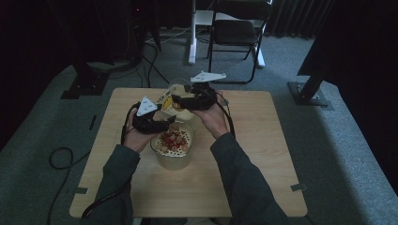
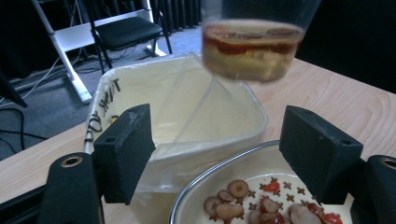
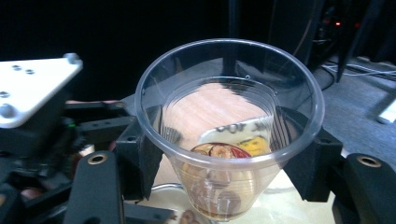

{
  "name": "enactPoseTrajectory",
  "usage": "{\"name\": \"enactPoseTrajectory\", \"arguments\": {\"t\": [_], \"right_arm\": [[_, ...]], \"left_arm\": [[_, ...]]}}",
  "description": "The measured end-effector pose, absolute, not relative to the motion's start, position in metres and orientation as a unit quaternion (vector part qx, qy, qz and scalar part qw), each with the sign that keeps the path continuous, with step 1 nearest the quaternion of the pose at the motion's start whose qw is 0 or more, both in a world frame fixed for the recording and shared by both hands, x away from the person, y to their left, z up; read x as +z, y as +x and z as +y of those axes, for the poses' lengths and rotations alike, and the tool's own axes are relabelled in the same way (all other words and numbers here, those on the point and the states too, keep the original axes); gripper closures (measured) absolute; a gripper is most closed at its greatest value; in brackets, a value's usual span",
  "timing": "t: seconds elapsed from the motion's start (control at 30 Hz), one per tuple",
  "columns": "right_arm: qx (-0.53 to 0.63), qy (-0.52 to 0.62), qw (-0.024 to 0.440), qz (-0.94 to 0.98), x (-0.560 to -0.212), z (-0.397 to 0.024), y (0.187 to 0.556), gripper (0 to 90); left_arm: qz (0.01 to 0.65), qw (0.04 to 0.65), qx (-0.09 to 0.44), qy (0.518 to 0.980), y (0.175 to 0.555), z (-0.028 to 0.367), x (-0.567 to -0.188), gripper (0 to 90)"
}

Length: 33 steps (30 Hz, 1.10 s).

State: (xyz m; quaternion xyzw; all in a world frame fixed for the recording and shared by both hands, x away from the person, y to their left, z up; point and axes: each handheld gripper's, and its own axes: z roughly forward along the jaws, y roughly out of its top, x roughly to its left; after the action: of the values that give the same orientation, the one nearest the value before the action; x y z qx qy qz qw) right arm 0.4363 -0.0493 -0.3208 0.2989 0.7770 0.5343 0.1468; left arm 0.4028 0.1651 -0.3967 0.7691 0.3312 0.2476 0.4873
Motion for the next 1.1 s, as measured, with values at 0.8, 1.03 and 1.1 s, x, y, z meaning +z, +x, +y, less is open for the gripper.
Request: {"name": "enactPoseTrajectory", "arguments": {"t": [0.8, 1.03, 1.1], "right_arm": [[0.530, 0.268, 0.131, 0.794, -0.324, -0.028, 0.430, 35.0], [0.530, 0.265, 0.131, 0.794, -0.324, -0.029, 0.430, 35.1], [0.531, 0.265, 0.129, 0.795, -0.325, -0.029, 0.430, 35.1]], "left_arm": [[0.311, 0.512, 0.241, 0.764, 0.403, 0.163, -0.394, 41.1], [0.311, 0.518, 0.239, 0.760, 0.403, 0.163, -0.395, 39.2], [0.309, 0.519, 0.238, 0.760, 0.402, 0.164, -0.396, 40.1]]}}
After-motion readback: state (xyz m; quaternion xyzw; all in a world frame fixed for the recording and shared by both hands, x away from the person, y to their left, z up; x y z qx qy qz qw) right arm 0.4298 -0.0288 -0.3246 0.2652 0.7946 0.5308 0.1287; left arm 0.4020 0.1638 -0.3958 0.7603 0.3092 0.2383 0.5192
